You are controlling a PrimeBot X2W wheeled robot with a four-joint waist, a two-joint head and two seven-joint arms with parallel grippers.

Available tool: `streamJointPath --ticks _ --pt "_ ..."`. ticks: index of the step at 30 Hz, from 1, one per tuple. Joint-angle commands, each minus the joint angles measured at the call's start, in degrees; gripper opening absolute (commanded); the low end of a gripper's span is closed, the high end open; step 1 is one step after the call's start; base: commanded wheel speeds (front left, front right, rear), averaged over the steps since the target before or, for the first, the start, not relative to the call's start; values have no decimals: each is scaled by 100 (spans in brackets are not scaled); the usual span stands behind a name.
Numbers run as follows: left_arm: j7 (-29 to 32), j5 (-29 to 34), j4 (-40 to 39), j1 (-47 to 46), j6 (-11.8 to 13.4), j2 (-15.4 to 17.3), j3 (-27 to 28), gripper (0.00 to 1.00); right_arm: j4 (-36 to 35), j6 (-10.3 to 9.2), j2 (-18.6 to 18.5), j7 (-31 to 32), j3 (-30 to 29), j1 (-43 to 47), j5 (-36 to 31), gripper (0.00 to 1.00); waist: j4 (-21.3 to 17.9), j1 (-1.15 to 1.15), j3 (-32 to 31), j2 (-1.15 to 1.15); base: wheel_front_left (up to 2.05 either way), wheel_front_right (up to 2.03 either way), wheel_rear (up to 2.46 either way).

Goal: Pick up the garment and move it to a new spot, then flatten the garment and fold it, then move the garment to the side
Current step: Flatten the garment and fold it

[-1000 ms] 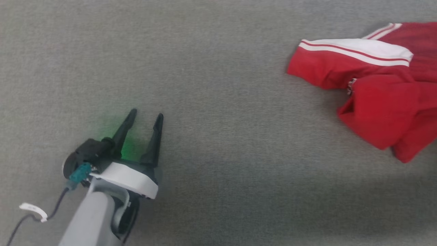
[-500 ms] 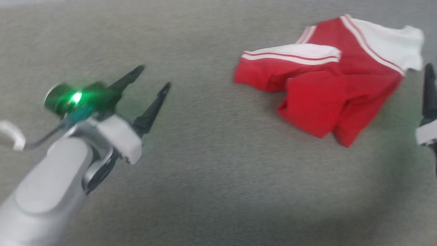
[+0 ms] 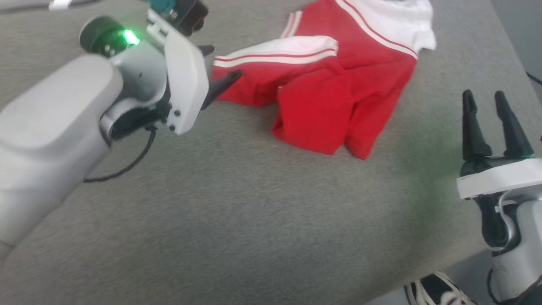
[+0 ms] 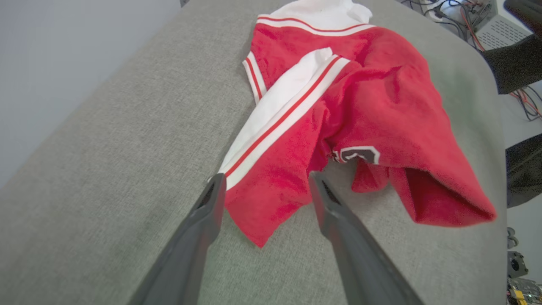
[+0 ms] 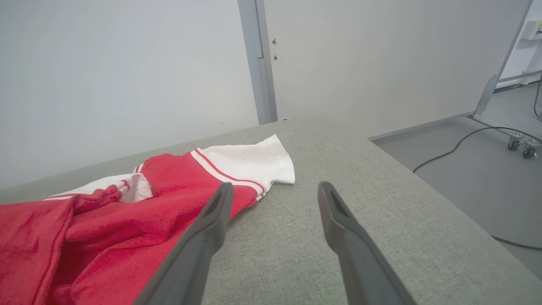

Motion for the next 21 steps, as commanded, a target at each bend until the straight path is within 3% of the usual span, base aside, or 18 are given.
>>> streamJointPath --ticks 1,9,19,20,21 --pt "125 -150 84 -202 -10 -15 -144 100 -38 3 64 -14 34 59 -13 100 -289 0 227 0 0 0 0" --pt "536 -570 916 -1183 -10 -280 -816 100 -152 3 347 -24 341 -76 15 100 -752 0 526 0 0 0 0" --pt "1106 -718 1371 -1312 -10 -344 -1015 99 -95 3 474 -34 624 -178 38 100 -1036 0 681 0 0 0 0" --pt "1214 -727 1362 -1268 -10 -325 -1023 94 -92 3 472 -35 630 -184 40 100 -1042 0 685 0 0 0 0" --pt "1312 -776 1300 -1219 -10 -320 -1029 82 -95 3 467 -36 637 -187 40 100 -1043 0 686 0 0 0 0"
